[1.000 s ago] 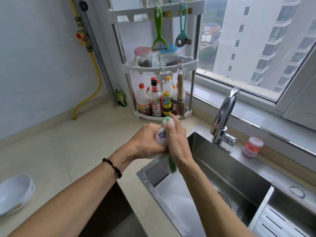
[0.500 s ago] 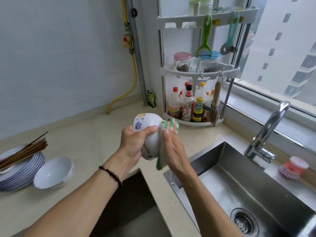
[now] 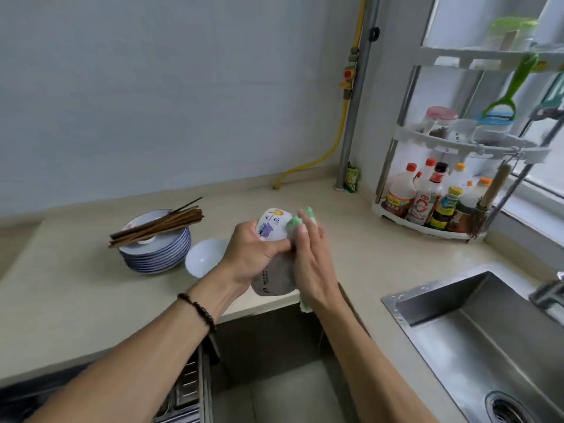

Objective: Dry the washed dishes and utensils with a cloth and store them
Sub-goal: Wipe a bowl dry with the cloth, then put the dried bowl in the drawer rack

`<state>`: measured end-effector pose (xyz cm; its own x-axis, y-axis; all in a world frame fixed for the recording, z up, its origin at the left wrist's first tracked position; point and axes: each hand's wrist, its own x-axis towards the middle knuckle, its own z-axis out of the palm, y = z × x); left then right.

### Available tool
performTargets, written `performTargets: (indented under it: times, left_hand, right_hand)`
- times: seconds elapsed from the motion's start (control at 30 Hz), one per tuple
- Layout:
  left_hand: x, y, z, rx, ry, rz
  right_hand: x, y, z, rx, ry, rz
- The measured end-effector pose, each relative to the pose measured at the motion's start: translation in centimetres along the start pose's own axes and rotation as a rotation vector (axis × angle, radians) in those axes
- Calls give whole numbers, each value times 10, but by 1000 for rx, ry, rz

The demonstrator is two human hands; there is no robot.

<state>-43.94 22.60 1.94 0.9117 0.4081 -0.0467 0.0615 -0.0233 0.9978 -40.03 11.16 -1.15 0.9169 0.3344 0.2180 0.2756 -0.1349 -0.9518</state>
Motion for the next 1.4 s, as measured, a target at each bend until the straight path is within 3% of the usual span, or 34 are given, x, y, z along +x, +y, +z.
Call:
performTargets:
  times: [0.1,0.2,0.33,0.43,0.5,0.57,0.63,0.7,0.83,1.0,1.2,1.4]
  left_hand:
    - [-21,-2,-59,118,-82,-19]
    - [-44,-8,-104,138,-189,-70]
    - [-60,-20,-153,163,-140,-49]
    - [-71,-32,-176,228,-149,-50]
    - [-77,-43,-188,168,-150,-74]
    - [-85,-56,-199,27,-106,-129]
    - [-90,-70,-204,-183,2,-204]
    - [-93,-90,-205,-364,186,-288]
    - [-98,-127,-200,-307,494,-402]
    - [-111,-175,-210,-134,611,-485]
    - [-129,-230,-240,-28,518,-650]
    - [-138,-297,-245,27,418,-782]
  right_hand:
    - [-21,-12,40,66,-118,-36]
    - [-9,-16,68,211,-279,110]
    - [-32,-24,120,-66,-417,-117]
    - [-45,-21,152,-21,-509,-71]
    - [-46,-15,158,164,-486,154]
    - [-49,-4,165,329,-455,513]
    - [-60,9,171,444,-415,749]
    - [-73,19,186,483,-301,855]
    - [-98,38,215,301,-130,936]
    - [-123,68,227,121,-273,940]
    - [-126,90,218,223,-228,968]
    - [-122,122,233,105,-255,893]
